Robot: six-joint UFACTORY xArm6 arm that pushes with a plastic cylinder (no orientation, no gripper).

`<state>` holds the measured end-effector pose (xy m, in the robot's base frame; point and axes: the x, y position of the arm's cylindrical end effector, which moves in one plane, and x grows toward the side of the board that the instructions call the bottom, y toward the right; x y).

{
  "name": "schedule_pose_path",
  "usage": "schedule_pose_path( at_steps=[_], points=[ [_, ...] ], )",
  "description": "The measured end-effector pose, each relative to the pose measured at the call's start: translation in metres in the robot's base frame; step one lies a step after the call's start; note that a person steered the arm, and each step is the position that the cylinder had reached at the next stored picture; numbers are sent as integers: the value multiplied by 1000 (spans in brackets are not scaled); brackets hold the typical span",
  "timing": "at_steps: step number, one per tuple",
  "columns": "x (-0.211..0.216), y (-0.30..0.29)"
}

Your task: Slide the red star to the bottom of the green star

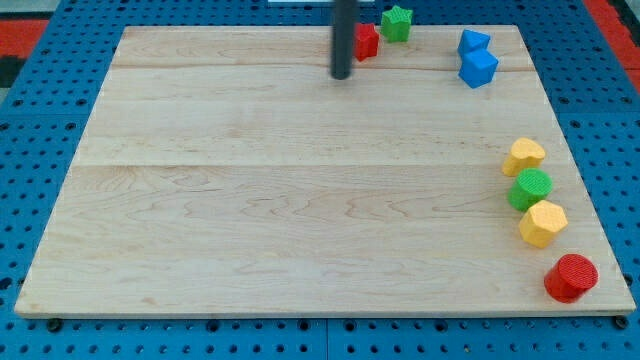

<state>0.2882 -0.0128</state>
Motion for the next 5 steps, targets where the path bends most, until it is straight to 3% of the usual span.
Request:
schedule_pose_path(
  at_steps=[2, 3, 5],
  points=[
    [-81, -59],
    [-94, -39],
    [-94, 54]
  ],
)
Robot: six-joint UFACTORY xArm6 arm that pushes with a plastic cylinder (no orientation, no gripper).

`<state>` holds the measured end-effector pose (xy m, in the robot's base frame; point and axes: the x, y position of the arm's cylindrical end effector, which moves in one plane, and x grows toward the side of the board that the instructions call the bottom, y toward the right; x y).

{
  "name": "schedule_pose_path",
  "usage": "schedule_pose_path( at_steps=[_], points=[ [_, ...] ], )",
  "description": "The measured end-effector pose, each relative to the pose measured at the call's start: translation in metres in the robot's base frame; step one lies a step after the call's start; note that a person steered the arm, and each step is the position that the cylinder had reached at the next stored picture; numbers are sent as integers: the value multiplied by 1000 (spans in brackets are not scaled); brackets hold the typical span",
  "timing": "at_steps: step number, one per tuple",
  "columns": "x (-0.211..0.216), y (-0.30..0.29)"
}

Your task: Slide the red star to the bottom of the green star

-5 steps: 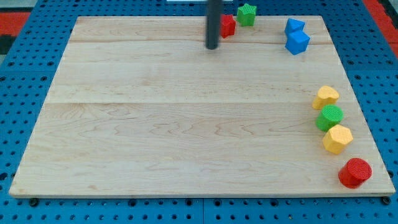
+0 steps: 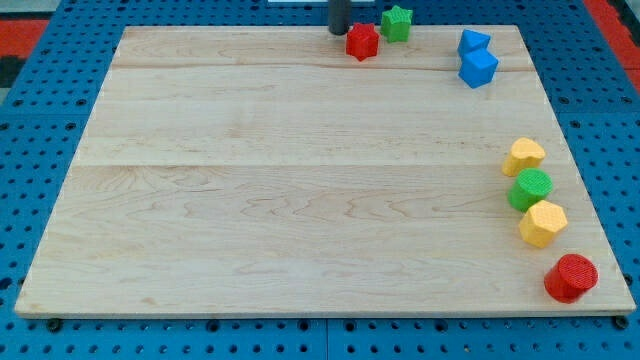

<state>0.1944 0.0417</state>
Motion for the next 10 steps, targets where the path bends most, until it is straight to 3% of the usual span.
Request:
schedule_pose_path(
  at_steps=[3, 6, 8, 10],
  points=[
    [19, 23],
    [29, -37],
    [29, -7],
    [60, -7]
  ],
)
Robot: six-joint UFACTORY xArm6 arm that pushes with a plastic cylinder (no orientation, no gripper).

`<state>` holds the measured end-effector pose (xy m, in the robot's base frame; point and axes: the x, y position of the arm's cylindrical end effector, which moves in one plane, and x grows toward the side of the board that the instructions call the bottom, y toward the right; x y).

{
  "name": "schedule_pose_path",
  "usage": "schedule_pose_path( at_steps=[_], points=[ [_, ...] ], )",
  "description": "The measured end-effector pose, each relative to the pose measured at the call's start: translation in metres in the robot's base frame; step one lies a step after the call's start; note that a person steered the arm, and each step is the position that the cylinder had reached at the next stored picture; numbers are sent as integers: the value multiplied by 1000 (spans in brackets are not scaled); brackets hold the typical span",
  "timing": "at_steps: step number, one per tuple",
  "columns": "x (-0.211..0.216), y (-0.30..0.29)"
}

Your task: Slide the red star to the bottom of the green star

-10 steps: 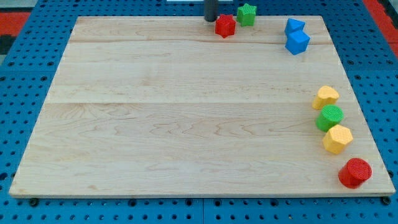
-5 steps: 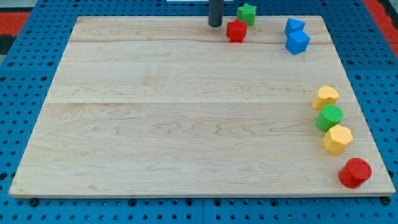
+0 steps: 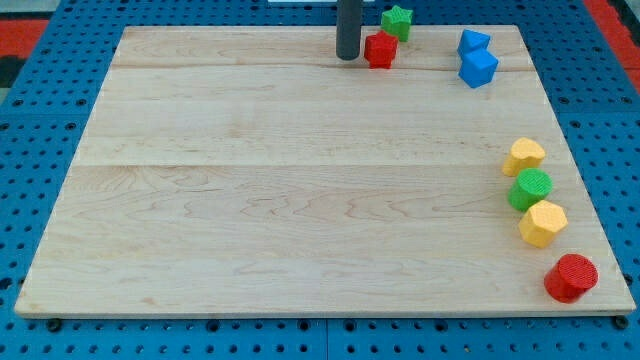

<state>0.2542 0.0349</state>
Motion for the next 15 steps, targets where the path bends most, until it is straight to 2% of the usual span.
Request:
schedule_pose_path(
  at_steps=[8, 9, 10, 13, 15],
  points=[
    [-12, 36],
    [17, 32],
    [69, 33],
    [247, 105],
    [359, 112]
  ],
)
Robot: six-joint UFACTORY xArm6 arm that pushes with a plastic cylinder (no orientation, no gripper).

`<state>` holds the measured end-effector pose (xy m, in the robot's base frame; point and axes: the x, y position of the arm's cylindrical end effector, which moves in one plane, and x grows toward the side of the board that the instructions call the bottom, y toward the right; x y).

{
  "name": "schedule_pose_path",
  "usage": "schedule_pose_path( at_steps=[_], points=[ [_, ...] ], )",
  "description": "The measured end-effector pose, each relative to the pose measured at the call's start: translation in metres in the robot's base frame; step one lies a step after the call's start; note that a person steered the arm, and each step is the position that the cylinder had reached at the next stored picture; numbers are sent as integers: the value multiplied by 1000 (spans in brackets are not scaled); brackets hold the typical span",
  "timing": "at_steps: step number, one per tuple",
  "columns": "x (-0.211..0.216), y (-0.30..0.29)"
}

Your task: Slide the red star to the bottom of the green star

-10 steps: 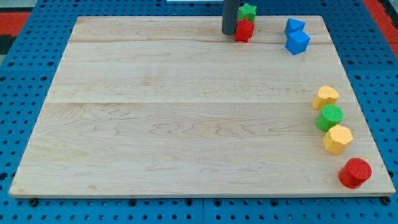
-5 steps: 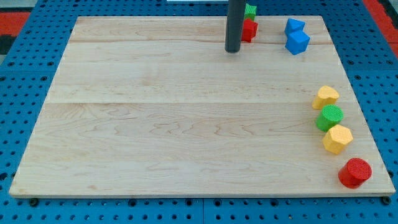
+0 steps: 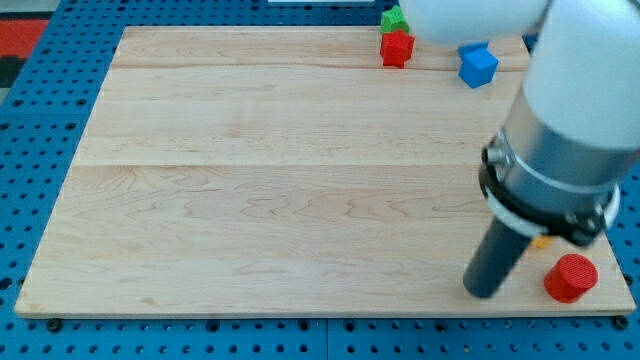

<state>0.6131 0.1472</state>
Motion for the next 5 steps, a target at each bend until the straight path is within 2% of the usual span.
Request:
schedule_pose_path(
  at_steps=[2, 3, 4, 5],
  points=[
    [-3, -11],
    [-26, -46],
    [-93, -98],
    [-163, -120]
  ],
)
